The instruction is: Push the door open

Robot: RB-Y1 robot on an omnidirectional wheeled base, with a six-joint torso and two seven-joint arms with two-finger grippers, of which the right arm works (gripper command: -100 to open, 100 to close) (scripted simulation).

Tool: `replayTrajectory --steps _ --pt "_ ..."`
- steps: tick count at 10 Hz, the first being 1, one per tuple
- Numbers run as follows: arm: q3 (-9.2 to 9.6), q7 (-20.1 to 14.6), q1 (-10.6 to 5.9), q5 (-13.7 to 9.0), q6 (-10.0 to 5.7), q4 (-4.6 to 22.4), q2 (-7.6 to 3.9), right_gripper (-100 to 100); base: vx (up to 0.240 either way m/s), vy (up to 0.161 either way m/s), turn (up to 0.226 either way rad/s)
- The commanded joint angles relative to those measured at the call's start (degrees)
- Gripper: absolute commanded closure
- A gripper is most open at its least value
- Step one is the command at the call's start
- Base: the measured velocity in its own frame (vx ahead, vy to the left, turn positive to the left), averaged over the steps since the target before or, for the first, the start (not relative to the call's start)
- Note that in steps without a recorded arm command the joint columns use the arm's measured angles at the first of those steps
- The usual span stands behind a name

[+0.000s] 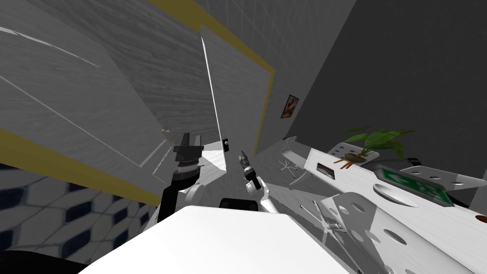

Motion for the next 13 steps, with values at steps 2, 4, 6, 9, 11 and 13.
replayTrajectory --steps 2,4,6,9,11,13 --pt "2.89 -0.71 -2.57 -0.01 1.16 3.56 -0.29 -100 0.121 0.1 -0.127" --pt "5.04 -1.24 -4.92 -0.01 1.91 6.97 -0.22 -100 0.103 0.104 -0.11" --pt "6.91 -1.69 -6.95 -0.01 2.56 9.92 -0.13 -100 0.139 0.109 -0.111" --pt "9.08 -2.22 -9.32 -0.01 3.32 13.36 0.0 -100 0.092 0.066 -0.066" --pt "10.76 -2.63 -11.16 -0.01 3.91 16.02 0.14 -100 0.123 0.111 -0.092" --pt "12.05 -2.94 -12.57 -0.01 4.36 18.06 0.26 -100 0.153 0.116 -0.078"
